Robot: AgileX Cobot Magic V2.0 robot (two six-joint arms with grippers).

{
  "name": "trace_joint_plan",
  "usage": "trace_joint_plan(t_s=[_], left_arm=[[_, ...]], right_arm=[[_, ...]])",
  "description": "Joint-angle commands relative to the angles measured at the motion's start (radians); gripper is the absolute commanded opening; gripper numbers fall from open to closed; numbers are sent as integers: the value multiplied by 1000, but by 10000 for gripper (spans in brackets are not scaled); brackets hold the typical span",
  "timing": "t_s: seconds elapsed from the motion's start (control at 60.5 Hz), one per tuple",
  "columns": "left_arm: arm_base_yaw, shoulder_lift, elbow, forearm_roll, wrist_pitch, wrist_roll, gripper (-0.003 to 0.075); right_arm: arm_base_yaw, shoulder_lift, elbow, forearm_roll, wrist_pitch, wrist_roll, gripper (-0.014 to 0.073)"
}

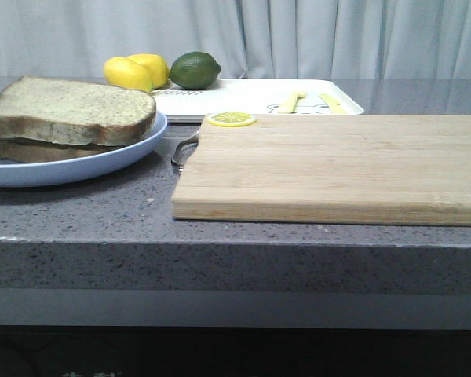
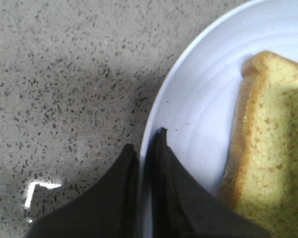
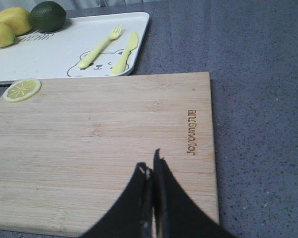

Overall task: Place bread and move sandwich to tray
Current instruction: 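Lift the blue plate with the left gripper and carry it toward the white tray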

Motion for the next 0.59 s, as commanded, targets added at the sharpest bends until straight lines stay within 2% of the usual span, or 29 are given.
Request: trace_joint_plan(t_s=[0.0, 0.116, 0.182, 0.33, 0.578], left_arm=[[51, -48, -66, -170, 18, 156, -16], [125, -51, -114, -452, 111, 366, -16], [168, -51, -135, -550, 146, 414, -18], [214, -45, -187, -580, 186, 420, -20], [202, 49, -354, -636, 258, 422, -20]], right_arm=[[-2, 3, -26, 2, -83, 1, -59], [-2, 3, -26, 2, -84, 1, -59], [-2, 3, -26, 2, -84, 1, -59], [-2, 3, -26, 3, -84, 1, -59], [-2, 3, -26, 3, -86, 1, -59]])
